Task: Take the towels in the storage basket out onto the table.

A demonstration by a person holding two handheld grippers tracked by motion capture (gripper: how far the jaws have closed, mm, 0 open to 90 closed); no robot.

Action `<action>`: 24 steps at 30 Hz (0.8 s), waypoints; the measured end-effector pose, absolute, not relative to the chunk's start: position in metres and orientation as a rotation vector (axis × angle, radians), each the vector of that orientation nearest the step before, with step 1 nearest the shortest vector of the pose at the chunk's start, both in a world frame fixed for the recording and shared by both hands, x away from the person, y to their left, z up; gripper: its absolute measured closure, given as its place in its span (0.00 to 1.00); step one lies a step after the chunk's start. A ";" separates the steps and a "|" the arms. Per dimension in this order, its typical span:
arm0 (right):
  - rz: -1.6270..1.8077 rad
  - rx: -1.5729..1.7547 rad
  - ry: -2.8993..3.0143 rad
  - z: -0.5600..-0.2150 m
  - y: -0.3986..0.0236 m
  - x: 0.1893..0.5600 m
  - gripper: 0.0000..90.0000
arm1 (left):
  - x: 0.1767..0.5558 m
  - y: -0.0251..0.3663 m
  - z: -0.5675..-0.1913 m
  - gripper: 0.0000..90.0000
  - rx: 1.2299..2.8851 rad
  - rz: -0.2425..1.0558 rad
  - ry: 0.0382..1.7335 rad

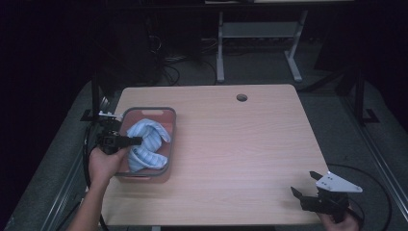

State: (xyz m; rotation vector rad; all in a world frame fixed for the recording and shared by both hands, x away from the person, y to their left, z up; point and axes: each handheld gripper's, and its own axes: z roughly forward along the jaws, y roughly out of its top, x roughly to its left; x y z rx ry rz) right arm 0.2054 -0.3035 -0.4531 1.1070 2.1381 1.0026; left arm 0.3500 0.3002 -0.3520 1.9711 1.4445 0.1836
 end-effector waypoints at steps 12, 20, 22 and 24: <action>1.005 1.100 2.128 -0.451 -0.302 0.205 0.17 | 0.342 0.309 -0.326 0.82 1.900 0.197 1.422; 1.007 1.099 2.130 -0.452 -0.302 0.206 0.17 | 0.338 0.310 -0.307 0.82 1.884 0.221 1.408; 1.007 1.103 2.134 -0.452 -0.302 0.206 0.17 | 0.338 0.310 -0.302 0.82 1.881 0.230 1.409; 1.005 1.104 2.134 -0.452 -0.302 0.206 0.17 | 0.337 0.309 -0.299 0.82 1.881 0.233 1.407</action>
